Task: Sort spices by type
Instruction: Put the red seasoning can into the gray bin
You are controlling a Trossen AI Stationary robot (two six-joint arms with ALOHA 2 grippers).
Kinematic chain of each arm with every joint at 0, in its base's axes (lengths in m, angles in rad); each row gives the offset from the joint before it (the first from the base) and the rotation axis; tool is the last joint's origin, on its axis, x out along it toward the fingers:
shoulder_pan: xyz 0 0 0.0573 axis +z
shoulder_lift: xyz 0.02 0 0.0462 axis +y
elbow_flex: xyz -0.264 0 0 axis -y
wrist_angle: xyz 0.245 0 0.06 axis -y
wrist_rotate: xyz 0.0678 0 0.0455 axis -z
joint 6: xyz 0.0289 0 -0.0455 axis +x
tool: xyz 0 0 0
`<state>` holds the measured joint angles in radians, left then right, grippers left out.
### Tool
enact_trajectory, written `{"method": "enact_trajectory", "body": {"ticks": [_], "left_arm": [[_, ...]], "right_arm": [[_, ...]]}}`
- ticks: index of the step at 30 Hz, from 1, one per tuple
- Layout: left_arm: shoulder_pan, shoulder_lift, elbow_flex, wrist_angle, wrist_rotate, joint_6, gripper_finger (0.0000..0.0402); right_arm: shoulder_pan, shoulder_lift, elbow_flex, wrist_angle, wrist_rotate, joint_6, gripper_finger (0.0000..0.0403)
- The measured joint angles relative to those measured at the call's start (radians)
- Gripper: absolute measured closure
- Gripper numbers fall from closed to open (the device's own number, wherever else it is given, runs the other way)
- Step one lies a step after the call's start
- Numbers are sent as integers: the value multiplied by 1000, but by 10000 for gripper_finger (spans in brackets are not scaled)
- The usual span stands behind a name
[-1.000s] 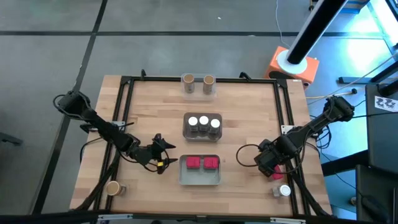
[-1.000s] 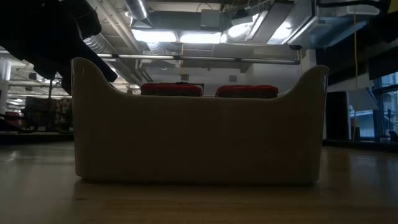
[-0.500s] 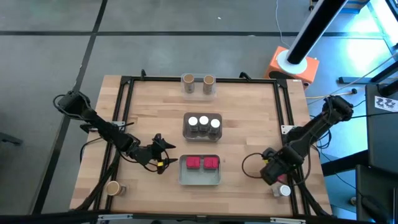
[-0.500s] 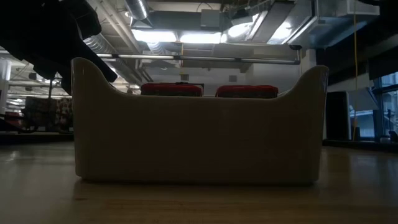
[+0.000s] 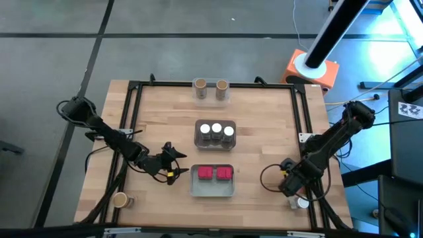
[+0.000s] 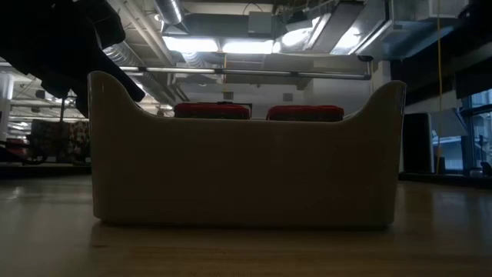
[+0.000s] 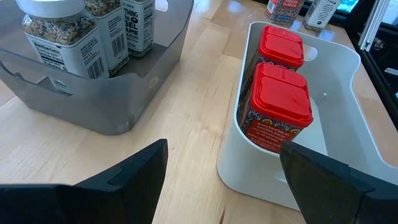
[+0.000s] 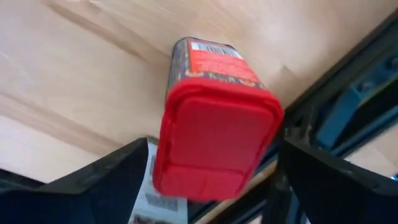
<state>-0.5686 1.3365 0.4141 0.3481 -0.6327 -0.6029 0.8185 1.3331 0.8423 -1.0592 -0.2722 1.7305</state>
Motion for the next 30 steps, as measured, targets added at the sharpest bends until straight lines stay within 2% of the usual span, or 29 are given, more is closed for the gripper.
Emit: {"method": "enact_trajectory", "body": {"ticks": [4,7,15,20,30], "left_arm": [[0,0,0,0,0,0,108],[0,0,0,0,0,0,108],[0,0,0,0,0,4,108],[0,0,0,0,0,4,108],[1,0,0,1,-1,3,108]], "right_arm": [[0,0,-33,30,8,-3,41],[0,0,-41,39,9,-9,61],[0,0,-41,42,16,-63,182],[0,0,-33,68,48,-119,182],[-19,0,97,72,263,-258,182]]}}
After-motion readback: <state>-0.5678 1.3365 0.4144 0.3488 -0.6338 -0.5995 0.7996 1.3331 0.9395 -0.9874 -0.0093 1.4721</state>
